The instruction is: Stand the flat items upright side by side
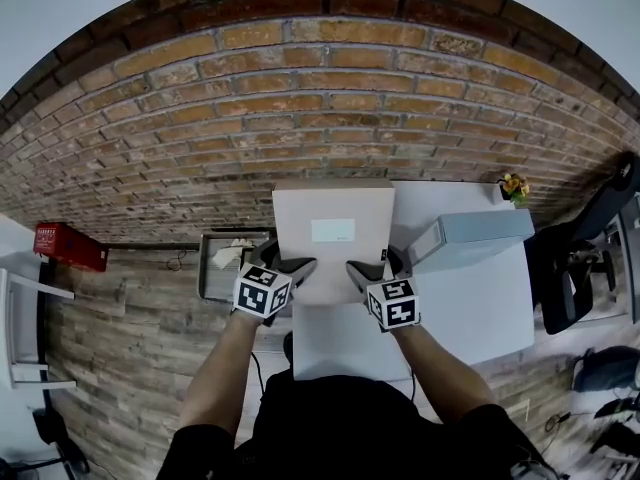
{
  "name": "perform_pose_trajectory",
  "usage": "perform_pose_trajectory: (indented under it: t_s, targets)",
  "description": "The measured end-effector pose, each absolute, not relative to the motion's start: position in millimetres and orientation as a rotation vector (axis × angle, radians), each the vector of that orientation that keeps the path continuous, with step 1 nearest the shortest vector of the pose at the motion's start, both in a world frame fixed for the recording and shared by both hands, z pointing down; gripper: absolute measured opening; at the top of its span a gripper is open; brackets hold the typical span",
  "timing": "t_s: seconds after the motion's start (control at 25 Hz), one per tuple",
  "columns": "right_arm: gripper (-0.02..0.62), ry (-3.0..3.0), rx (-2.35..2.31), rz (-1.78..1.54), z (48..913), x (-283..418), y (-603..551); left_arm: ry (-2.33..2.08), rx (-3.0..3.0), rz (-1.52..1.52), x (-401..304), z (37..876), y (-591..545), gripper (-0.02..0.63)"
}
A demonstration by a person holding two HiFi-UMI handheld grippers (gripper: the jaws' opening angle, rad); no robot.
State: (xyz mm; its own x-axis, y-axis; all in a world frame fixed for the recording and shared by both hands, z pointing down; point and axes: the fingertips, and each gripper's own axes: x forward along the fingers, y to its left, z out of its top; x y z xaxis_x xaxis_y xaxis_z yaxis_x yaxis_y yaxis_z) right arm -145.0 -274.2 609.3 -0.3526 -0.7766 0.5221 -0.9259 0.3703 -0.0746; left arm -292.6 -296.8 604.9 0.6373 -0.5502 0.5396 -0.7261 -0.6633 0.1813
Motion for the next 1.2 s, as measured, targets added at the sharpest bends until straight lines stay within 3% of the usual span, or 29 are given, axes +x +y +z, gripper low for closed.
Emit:
perform_pose_trajectory:
  t_s: [0.2, 0.6, 1.2]
  targets:
    - [0.406, -2.277, 1.479, 0.385, 597.6, -139.8, -266.8, -1.107, 2.492, 0.646, -290.2, 594.8, -286.5, 0.399]
    - [0.303, -2.351, 1.423, 0.218, 591.2, -130.5, -222.8, -1.296, 2.496, 0.703, -294.0, 589.9, -239.0, 0.399]
    - [0.247, -2.356, 1.429, 0.318, 594.1, -137.3, -159.4, -1.274, 2.534, 0.713, -309.6, 585.9, -180.4, 0.399]
